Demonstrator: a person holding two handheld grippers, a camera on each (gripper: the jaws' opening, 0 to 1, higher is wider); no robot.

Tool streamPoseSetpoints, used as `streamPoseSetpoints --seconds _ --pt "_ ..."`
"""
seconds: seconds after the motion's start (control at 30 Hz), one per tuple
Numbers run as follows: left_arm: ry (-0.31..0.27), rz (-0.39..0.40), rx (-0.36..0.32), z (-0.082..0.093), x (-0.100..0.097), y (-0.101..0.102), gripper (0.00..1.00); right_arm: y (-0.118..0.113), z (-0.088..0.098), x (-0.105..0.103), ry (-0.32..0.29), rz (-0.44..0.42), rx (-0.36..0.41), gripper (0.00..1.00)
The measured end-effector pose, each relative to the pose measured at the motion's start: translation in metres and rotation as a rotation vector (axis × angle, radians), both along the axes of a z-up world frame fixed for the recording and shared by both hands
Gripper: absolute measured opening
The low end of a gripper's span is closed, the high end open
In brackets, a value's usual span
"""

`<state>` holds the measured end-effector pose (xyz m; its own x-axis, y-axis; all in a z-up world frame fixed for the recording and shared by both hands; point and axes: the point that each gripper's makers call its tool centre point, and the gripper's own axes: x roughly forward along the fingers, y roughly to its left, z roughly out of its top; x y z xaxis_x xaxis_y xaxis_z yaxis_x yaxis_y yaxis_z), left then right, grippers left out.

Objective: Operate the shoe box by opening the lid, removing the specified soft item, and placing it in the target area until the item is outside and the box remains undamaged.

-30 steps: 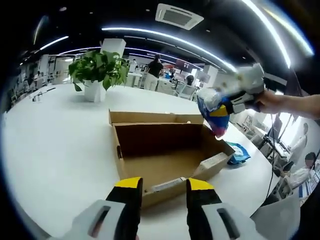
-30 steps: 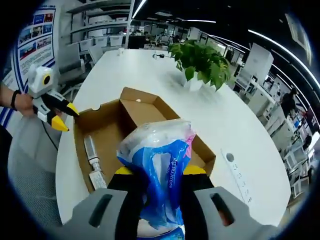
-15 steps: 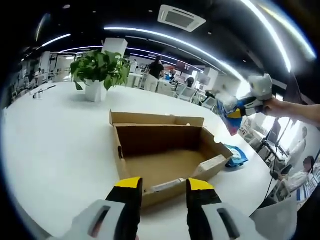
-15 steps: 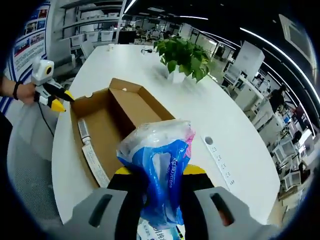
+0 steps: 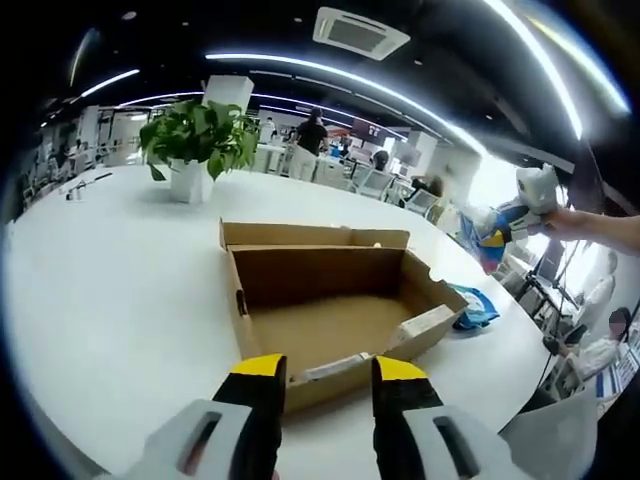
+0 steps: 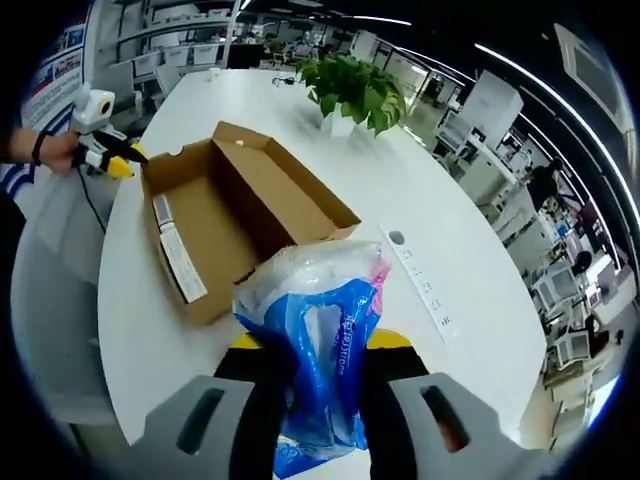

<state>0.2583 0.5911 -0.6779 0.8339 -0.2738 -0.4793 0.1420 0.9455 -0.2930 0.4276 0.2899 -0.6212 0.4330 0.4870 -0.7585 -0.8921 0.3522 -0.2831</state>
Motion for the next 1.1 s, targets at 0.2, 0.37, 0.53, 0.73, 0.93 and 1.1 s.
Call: streamPoseSetpoints --seconds 0.2,0.37,0.53,0.73,0.93,1.1 --pt "-0.002 0.017 0.01 0.0 0.001 0.004 0.34 -0.026 -0.009 -0.002 0.013 -0.027 -0.009 0.25" --pt "-0.001 0.034 0.011 -0.001 0.001 0.008 0.34 -0.052 -0.014 -0.001 0.014 -0.05 -0.024 0.25" --pt "-0.004 0.04 0.016 -0.001 0.002 0.009 0.34 -0.081 -0.023 -0.001 0.015 -0.061 -0.068 0.25" --pt "-0.008 0.06 0.018 0.001 0.001 0.014 0.34 -0.108 -0.041 -0.006 0.038 -0.066 -0.121 0.25" --pt "-0.009 0.052 0.017 0.002 0.001 0.012 0.34 -0.138 -0.064 -0.011 0.066 -0.083 -0.19 0.25" --pt "-0.006 0.058 0.006 0.002 0.001 0.013 0.34 -0.158 -0.081 -0.015 0.094 -0.1 -0.244 0.26"
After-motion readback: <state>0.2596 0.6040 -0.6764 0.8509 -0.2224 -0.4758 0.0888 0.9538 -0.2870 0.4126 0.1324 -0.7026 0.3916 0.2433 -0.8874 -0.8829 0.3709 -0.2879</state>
